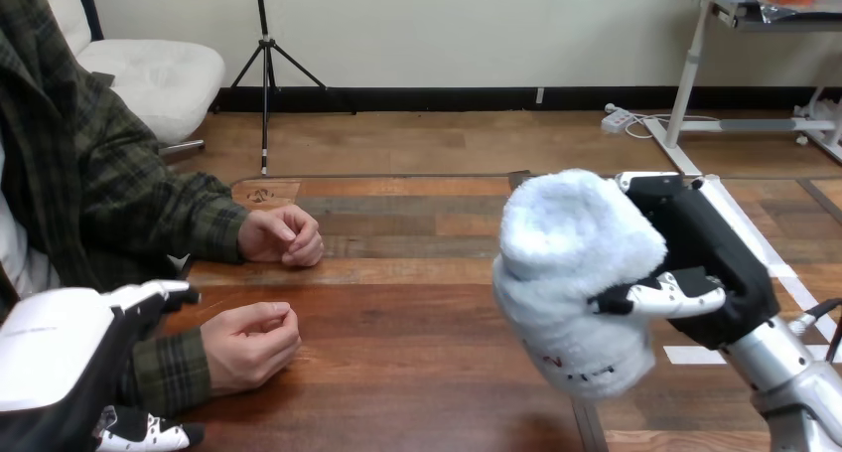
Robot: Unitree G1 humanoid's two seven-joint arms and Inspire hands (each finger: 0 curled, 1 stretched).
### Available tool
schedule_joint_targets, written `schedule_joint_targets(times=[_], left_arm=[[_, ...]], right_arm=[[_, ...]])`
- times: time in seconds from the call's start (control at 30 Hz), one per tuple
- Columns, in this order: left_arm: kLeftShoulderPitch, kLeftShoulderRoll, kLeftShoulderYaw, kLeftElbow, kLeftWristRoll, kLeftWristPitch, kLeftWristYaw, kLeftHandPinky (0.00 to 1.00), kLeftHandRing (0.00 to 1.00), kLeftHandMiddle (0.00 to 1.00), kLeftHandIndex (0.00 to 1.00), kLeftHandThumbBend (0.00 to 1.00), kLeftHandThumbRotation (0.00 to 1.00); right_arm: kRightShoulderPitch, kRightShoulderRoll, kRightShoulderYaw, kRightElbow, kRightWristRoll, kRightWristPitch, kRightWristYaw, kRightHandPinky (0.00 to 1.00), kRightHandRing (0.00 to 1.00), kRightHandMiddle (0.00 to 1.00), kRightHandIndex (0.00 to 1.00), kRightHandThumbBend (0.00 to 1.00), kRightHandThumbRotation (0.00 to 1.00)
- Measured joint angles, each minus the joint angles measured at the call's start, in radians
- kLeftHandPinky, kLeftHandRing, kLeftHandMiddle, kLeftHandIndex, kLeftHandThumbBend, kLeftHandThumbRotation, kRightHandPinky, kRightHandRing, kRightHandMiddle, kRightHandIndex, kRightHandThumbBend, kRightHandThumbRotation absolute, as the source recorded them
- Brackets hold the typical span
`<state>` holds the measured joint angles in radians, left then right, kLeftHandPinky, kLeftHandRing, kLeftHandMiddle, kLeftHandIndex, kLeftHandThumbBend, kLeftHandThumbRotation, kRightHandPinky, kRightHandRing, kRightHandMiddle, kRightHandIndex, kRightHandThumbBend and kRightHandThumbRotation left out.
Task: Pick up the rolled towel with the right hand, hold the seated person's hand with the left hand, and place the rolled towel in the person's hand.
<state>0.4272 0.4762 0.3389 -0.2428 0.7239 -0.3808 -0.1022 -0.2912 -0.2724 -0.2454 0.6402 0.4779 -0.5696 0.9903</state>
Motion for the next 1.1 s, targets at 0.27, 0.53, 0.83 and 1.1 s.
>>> schedule_joint_targets(times=[0.27, 0.53, 0.83, 1.1], left_arm=[[-0.046, 0.041, -0.041, 0.114, 0.01, 0.003, 0.026, 0.63, 0.71, 0.76, 0.77, 1.0, 0.07], [-0.09, 0.074, -0.091, 0.223, 0.032, 0.004, 0.069, 0.62, 0.7, 0.75, 0.76, 1.0, 0.08], [-0.148, 0.098, -0.141, 0.316, 0.041, 0.008, 0.123, 0.62, 0.69, 0.74, 0.74, 1.0, 0.08], [-0.186, 0.125, -0.185, 0.374, 0.057, 0.027, 0.147, 0.61, 0.68, 0.73, 0.73, 1.0, 0.11]], right_arm=[[0.035, -0.003, -0.001, -0.08, 0.023, 0.013, 0.01, 0.15, 0.21, 0.27, 0.28, 0.71, 0.0], [0.062, -0.005, -0.004, -0.143, 0.05, 0.017, 0.016, 0.15, 0.22, 0.27, 0.28, 0.73, 0.0], [0.087, -0.007, -0.01, -0.211, 0.092, 0.044, 0.025, 0.17, 0.24, 0.27, 0.27, 0.76, 0.0], [0.103, -0.007, -0.019, -0.259, 0.107, 0.048, 0.026, 0.16, 0.23, 0.27, 0.27, 0.77, 0.0]])
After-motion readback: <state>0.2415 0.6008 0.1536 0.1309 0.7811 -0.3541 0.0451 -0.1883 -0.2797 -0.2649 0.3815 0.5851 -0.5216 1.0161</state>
